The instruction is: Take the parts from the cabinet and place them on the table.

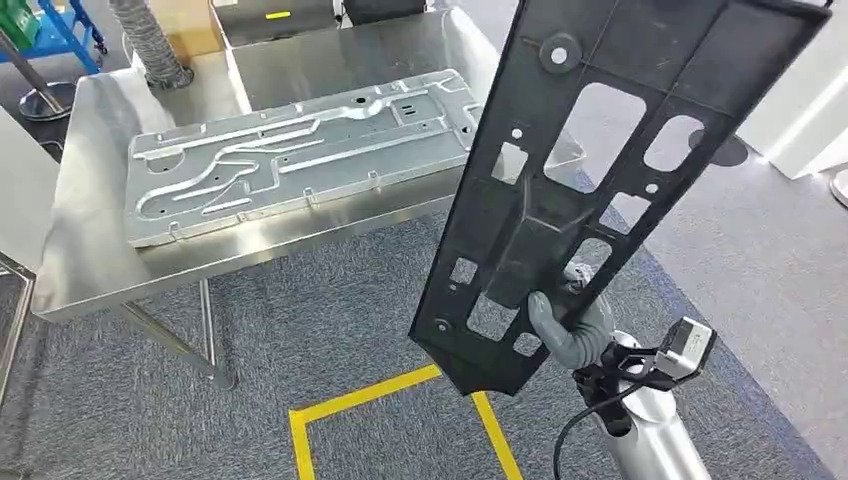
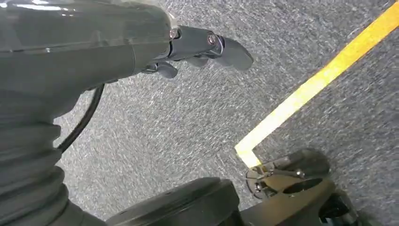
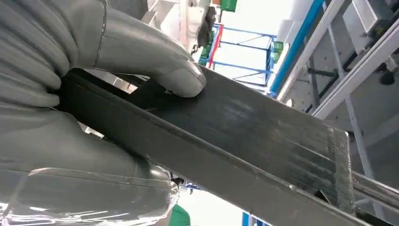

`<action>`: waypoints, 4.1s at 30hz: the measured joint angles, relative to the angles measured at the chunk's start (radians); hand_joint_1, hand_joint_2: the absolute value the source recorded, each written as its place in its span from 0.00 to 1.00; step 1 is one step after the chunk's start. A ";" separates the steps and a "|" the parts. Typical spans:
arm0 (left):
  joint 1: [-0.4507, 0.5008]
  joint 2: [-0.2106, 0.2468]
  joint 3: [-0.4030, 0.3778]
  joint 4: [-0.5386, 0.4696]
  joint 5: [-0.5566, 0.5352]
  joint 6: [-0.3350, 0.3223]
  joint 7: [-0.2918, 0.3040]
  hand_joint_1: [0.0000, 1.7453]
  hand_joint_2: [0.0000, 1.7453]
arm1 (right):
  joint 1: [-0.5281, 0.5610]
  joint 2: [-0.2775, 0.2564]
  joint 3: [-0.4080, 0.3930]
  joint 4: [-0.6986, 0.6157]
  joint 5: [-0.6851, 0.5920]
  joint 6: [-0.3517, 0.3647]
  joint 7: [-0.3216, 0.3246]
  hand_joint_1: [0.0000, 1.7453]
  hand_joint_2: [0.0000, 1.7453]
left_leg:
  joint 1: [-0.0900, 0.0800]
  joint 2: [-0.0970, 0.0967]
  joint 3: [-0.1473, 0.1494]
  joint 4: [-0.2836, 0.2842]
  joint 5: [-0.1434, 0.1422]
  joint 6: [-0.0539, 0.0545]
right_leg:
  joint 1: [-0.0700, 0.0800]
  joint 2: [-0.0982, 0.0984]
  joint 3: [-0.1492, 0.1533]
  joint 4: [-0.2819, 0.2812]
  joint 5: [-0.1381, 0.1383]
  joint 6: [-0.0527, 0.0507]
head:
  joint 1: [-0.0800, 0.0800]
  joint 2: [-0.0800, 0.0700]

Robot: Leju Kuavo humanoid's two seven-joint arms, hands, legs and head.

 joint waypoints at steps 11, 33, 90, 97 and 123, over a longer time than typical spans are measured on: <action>-0.005 0.002 0.000 0.000 0.002 0.000 -0.002 0.00 1.00 | -0.001 -0.004 -0.002 0.006 -0.003 0.000 -0.003 1.00 1.00 | 0.009 0.005 -0.101 0.270 -0.113 -0.060 | 0.006 0.000 0.094 -0.182 0.068 -0.063 | 0.000 0.000; 0.005 -0.003 0.001 0.000 0.000 -0.001 0.003 0.00 1.00 | 0.006 0.002 -0.008 0.013 -0.010 -0.001 -0.015 1.00 1.00 | -0.012 -0.001 0.001 0.027 -0.032 0.003 | 0.011 -0.001 0.042 -0.163 0.122 -0.015 | 0.000 0.000; -0.013 0.002 0.023 0.003 0.000 -0.062 -0.115 0.00 1.00 | -1.054 0.013 0.882 1.213 1.043 -0.575 0.181 0.00 0.00 | 0.002 0.013 -0.149 0.077 0.050 0.004 | 0.014 -0.004 -0.086 0.143 -0.052 -0.016 | 0.001 0.000; -0.010 0.000 0.021 0.004 0.011 -0.054 -0.111 0.00 1.00 | -1.052 0.016 0.883 1.230 0.992 -0.538 0.156 0.00 0.00 | -0.014 0.013 -0.131 0.077 0.032 0.000 | 0.050 0.000 0.038 -0.177 0.114 -0.071 | 0.001 0.000; -0.006 0.005 0.021 0.004 0.020 -0.027 -0.105 0.00 0.00 | -0.998 0.042 0.861 1.256 0.930 -0.592 0.168 0.00 0.00 | 0.009 0.027 -0.144 0.072 0.056 -0.008 | 0.015 0.008 -0.029 0.009 0.037 -0.025 | 0.001 0.000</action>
